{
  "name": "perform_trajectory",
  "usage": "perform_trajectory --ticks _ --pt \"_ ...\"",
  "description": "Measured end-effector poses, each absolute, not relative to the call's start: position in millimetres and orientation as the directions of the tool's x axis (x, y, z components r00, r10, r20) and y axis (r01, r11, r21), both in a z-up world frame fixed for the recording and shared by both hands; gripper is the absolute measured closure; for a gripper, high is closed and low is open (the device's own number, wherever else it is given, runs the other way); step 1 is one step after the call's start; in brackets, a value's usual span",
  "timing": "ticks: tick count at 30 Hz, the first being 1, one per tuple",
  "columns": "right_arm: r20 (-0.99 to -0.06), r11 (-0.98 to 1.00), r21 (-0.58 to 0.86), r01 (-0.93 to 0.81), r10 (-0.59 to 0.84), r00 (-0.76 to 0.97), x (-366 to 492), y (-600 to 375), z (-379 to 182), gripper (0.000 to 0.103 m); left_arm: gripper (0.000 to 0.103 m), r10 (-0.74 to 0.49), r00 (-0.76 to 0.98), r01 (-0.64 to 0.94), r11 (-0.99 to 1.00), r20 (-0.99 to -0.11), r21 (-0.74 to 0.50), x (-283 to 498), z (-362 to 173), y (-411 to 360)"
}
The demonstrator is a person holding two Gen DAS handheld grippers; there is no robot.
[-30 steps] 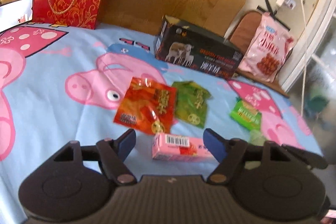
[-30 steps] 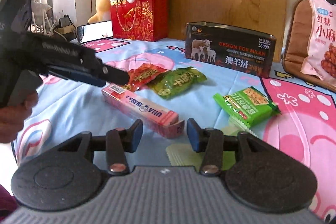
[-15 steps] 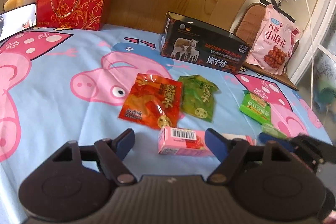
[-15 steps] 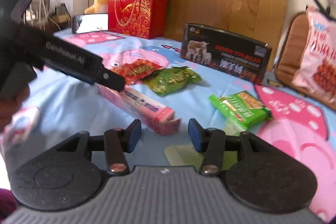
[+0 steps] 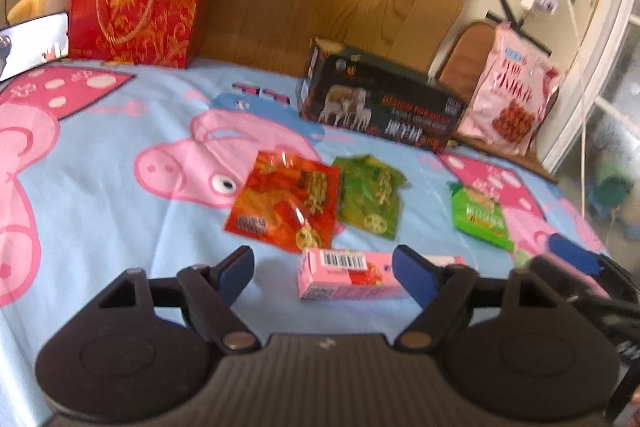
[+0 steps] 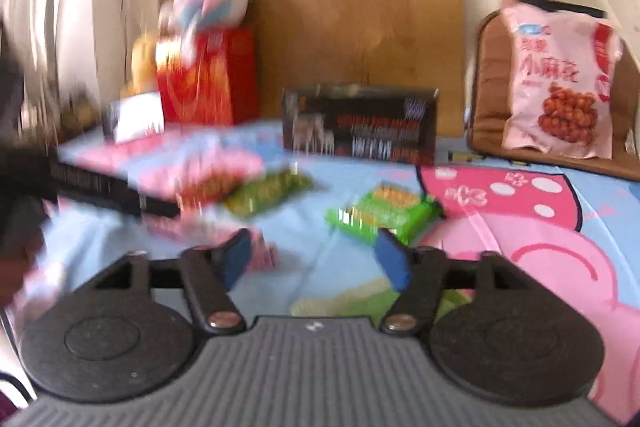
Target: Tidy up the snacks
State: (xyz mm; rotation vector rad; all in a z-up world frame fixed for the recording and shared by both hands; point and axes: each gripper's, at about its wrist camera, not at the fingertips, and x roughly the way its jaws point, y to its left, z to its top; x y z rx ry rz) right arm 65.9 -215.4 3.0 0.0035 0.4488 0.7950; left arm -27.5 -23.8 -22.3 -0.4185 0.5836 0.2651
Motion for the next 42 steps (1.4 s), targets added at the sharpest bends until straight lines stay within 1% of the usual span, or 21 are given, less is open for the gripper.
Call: perform_trajectory --ticks 1,2,3,6,9,11,13,14,16,18,20,21,22,23,24,26,29,32,39,42 --pt "-0.326 0.709 0.203 -0.676 0.699 0.636 63.3 -221.5 3.2 0.012 0.024 0.133 0.814 -0.356 0.883 -0.565 -0.305 -30.4 -21.2 -23.4" --pt "-0.284 0.713 0.239 -0.659 0.701 0.655 63.2 -226.4 3.8 0.009 0.024 0.144 0.821 -0.358 0.884 -0.553 -0.301 -32.6 -19.9 -22.9" --pt "-0.272 0.714 0.267 -0.648 0.7 0.66 64.5 -228.2 4.9 0.008 0.022 0.153 0.823 -0.361 0.885 -0.547 -0.296 -34.2 -19.1 -21.9" --pt "-0.29 0.702 0.301 -0.645 0.712 0.639 69.2 -225.4 8.7 0.008 0.021 0.167 0.831 -0.369 0.88 -0.531 -0.301 -39.4 -19.1 -15.3" --pt "-0.319 0.687 0.31 -0.657 0.726 0.609 67.2 -216.9 10.1 0.009 0.021 0.153 0.841 -0.371 0.861 -0.519 -0.347 -45.0 -21.3 -5.6" --pt "-0.352 0.669 0.309 -0.676 0.741 0.572 64.3 -208.0 9.2 0.015 0.023 0.11 0.853 -0.349 0.846 -0.51 -0.402 -48.1 -22.8 0.3" --pt "-0.388 0.65 0.292 -0.702 0.751 0.534 61.1 -198.7 7.1 0.035 0.025 0.07 0.858 -0.329 0.834 -0.509 -0.442 -48.9 -23.4 4.3" --pt "-0.406 0.64 0.286 -0.713 0.755 0.515 58.5 -194.5 5.9 0.039 0.027 0.053 0.859 -0.322 0.829 -0.509 -0.457 -48.6 -23.7 5.1" --pt "-0.439 0.629 0.272 -0.728 0.755 0.488 56.3 -186.5 4.2 0.051 0.031 0.029 0.858 -0.313 0.82 -0.512 -0.478 -46.9 -24.7 5.9" --pt "-0.464 0.629 0.256 -0.734 0.746 0.478 56.6 -181.4 3.3 0.056 0.037 -0.003 0.855 -0.3 0.811 -0.518 -0.501 -43.3 -28.0 6.6" --pt "-0.483 0.628 0.256 -0.735 0.742 0.465 58.6 -180.2 0.4 0.059 0.04 -0.057 0.847 -0.284 0.793 -0.529 -0.539 -38.2 -33.5 7.7" --pt "-0.499 0.63 0.259 -0.732 0.736 0.457 60.7 -178.6 -1.3 0.064 0.043 -0.079 0.842 -0.28 0.781 -0.533 -0.558 -36.2 -36.5 7.5" --pt "-0.513 0.633 0.26 -0.729 0.731 0.451 62.7 -177.8 -3.4 0.065 0.043 -0.082 0.846 -0.275 0.78 -0.527 -0.562 -35.4 -37.0 7.1" --pt "-0.526 0.635 0.263 -0.726 0.725 0.444 64.9 -176.5 -5.4 0.066 0.05 -0.092 0.844 -0.266 0.784 -0.529 -0.56 -33.0 -36.7 5.8" --pt "-0.535 0.635 0.269 -0.724 0.724 0.436 66.8 -175.5 -6.8 0.069 0.054 -0.115 0.838 -0.249 0.789 -0.533 -0.562 -29.5 -37.2 4.3" --pt "-0.539 0.631 0.271 -0.727 0.725 0.429 70.0 -173.5 -7.0 0.071 0.056 -0.129 0.836 -0.226 0.805 -0.533 -0.549 -25.3 -38.8 -0.8" --pt "-0.542 0.63 0.252 -0.735 0.721 0.432 73.8 -167.6 -6.9 0.071 0.056 -0.095 0.848 -0.201 0.853 -0.521 -0.482 -23.9 -40.0 -10.8" --pt "-0.544 0.629 0.248 -0.737 0.72 0.431 75.6 -167.7 -8.0 0.071 0.054 -0.086 0.847 -0.189 0.873 -0.524 -0.449 -23.4 -38.0 -15.8" --pt "-0.543 0.627 0.25 -0.738 0.722 0.429 77.4 -168.8 -8.1 0.071 0.053 -0.099 0.857 -0.196 0.845 -0.506 -0.498 -25.9 -40.2 -10.2" --pt "-0.544 0.629 0.238 -0.74 0.718 0.435 76.2 -167.8 -8.2 0.071 0.053 -0.099 0.858 -0.194 0.846 -0.504 -0.497 -25.9 -40.3 -10.4"
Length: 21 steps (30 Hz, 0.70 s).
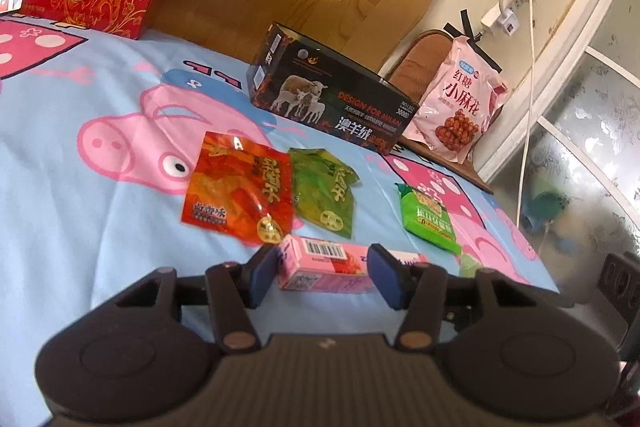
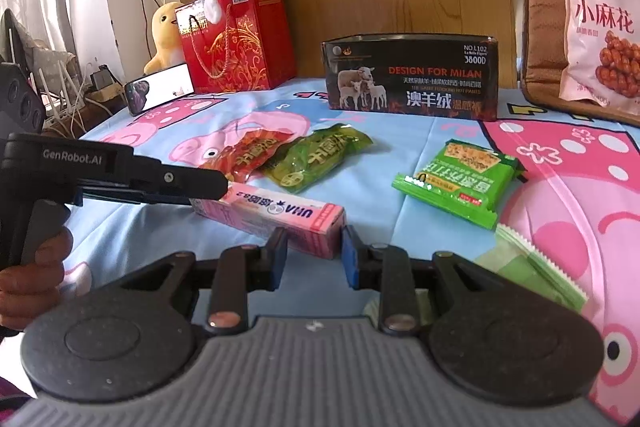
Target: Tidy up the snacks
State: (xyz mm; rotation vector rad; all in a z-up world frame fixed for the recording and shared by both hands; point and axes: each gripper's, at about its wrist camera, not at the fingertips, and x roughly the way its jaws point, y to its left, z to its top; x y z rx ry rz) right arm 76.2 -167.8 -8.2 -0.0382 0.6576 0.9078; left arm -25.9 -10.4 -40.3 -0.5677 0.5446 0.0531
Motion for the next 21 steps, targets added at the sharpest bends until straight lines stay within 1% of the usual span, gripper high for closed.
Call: perform_trajectory --ticks 5,9,11,14,15,18,21 --pt "-0.544 0.629 0.23 -0.742 0.716 0.438 77.4 -168.0 -8.7 0.07 0.052 -0.084 0.855 -0.191 0.867 -0.512 -0.461 -26.0 -39.1 -15.4" --pt "-0.543 0.635 0.227 -0.739 0.712 0.445 76.3 -167.2 -8.7 0.07 0.046 -0.099 0.855 -0.177 0.868 -0.51 -0.465 -24.9 -38.7 -15.3" --pt "-0.544 0.642 0.229 -0.732 0.708 0.451 75.9 -166.9 -8.6 0.07 0.045 -0.101 0.855 -0.177 0.864 -0.508 -0.47 -24.9 -38.7 -15.4" --pt "-0.546 0.643 0.209 -0.737 0.702 0.457 73.5 -164.6 -8.6 0.069 0.045 -0.119 0.86 -0.175 0.845 -0.496 -0.506 -26.2 -40.6 -10.1" --pt "-0.547 0.64 0.205 -0.741 0.702 0.455 73.5 -164.1 -8.7 0.067 0.045 -0.13 0.863 -0.173 0.832 -0.488 -0.527 -27.1 -41.8 -6.8" --pt "-0.547 0.639 0.202 -0.742 0.702 0.456 73.5 -164.0 -8.8 0.067 0.045 -0.167 0.871 -0.161 0.791 -0.462 -0.59 -28.9 -45.7 3.7" --pt "-0.547 0.64 0.2 -0.741 0.701 0.458 73.4 -163.4 -8.8 0.067 0.045 -0.179 0.872 -0.155 0.782 -0.456 -0.604 -28.7 -46.5 6.0"
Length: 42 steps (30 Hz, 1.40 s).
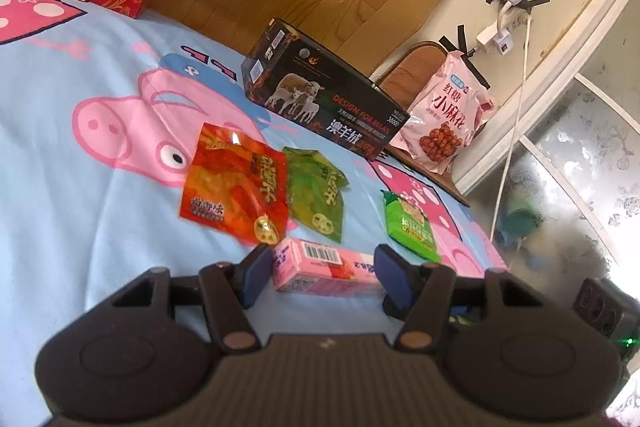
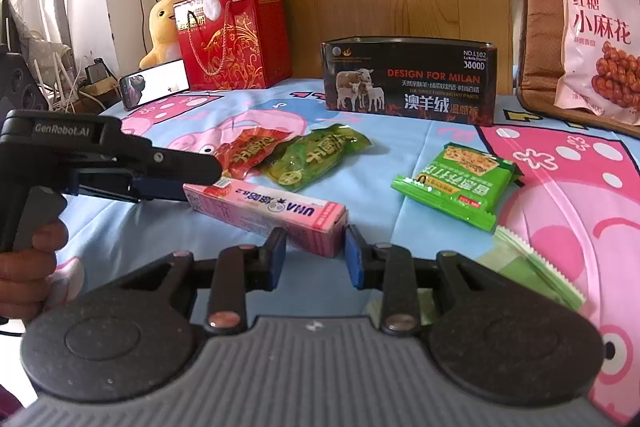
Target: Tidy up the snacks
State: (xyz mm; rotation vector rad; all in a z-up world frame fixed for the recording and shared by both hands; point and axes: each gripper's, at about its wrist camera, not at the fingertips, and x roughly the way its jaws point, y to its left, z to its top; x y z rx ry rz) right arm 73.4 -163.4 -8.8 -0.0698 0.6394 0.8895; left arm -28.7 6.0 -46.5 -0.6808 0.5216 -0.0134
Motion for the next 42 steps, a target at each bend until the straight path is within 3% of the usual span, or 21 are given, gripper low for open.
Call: perform_trajectory --ticks 10,17,24,33,37,42 --pt "-0.541 0.656 0.204 -0.727 0.694 0.475 71.7 -164.3 -8.8 0.068 0.044 -0.135 0.865 -0.164 0.833 -0.483 -0.528 -27.3 -42.0 -7.6" --pt "-0.541 0.656 0.206 -0.726 0.694 0.474 72.2 -164.5 -8.6 0.068 0.038 -0.082 0.85 -0.16 0.901 -0.52 -0.403 -23.7 -37.4 -25.4" --pt "-0.541 0.657 0.207 -0.725 0.694 0.474 71.5 -164.3 -8.6 0.067 0.031 -0.098 0.848 -0.143 0.904 -0.52 -0.404 -22.1 -37.4 -25.5" --pt "-0.541 0.653 0.211 -0.727 0.698 0.469 72.0 -164.9 -8.9 0.067 0.033 -0.11 0.855 -0.136 0.895 -0.506 -0.425 -25.0 -38.5 -24.0" --pt "-0.543 0.656 0.202 -0.728 0.693 0.474 71.0 -164.4 -8.6 0.067 0.041 -0.1 0.85 -0.137 0.906 -0.517 -0.4 -24.0 -37.7 -27.8" --pt "-0.542 0.674 0.167 -0.719 0.672 0.504 64.1 -162.9 -6.5 0.067 0.041 -0.088 0.844 -0.13 0.923 -0.53 -0.361 -25.2 -33.5 -38.2"
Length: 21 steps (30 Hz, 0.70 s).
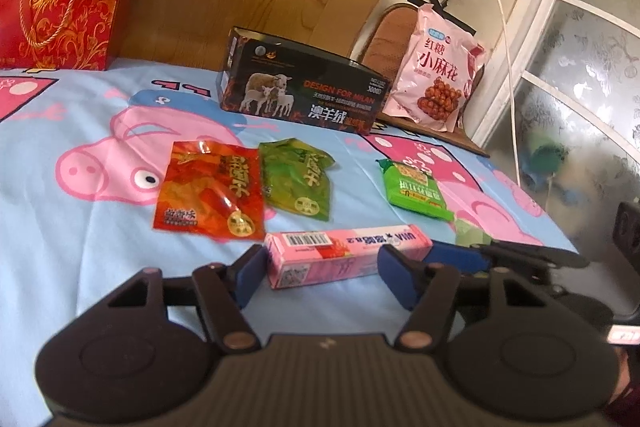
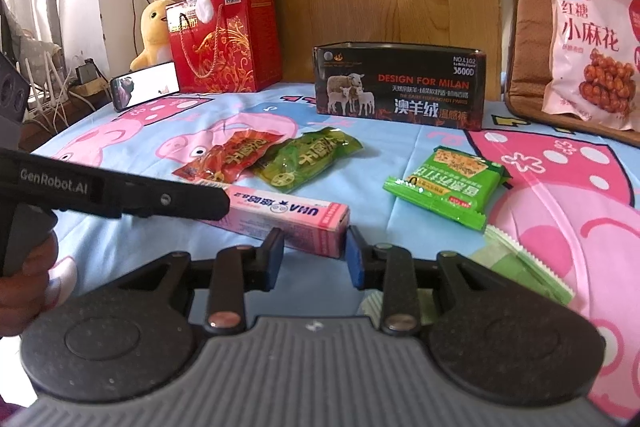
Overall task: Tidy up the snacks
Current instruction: 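Carry the pink gum box into the black box, open left gripper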
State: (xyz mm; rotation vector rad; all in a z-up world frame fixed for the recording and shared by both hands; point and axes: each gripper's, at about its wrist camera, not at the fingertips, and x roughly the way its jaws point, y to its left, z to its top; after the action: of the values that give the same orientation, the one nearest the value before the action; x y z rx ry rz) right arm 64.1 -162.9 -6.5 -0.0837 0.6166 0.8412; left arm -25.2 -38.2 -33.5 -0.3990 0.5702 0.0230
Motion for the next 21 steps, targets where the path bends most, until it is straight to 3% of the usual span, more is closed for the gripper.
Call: perform_trajectory --ticks 7,15,18,21 --pt "-0.473 0.688 0.215 -0.693 0.694 0.543 63.4 -170.0 23.3 0.067 0.041 -0.114 0.88 -0.104 0.902 -0.462 -0.42 -24.6 7.5 -26.8" --pt "-0.362 0.722 0.047 -0.69 0.656 0.662 150.4 -133.7 71.7 0.067 0.041 -0.106 0.896 -0.092 0.906 -0.432 -0.413 100.0 64.0 14.8" --pt "-0.372 0.747 0.046 -0.663 0.629 0.683 208.1 -125.5 74.7 0.066 0.041 -0.103 0.89 -0.106 0.9 -0.443 -0.422 157.1 64.4 25.4" --pt "-0.432 0.772 0.048 -0.634 0.588 0.684 262.6 -116.3 65.7 0.056 0.042 -0.097 0.866 -0.139 0.896 -0.491 -0.422 194.5 55.1 29.1"
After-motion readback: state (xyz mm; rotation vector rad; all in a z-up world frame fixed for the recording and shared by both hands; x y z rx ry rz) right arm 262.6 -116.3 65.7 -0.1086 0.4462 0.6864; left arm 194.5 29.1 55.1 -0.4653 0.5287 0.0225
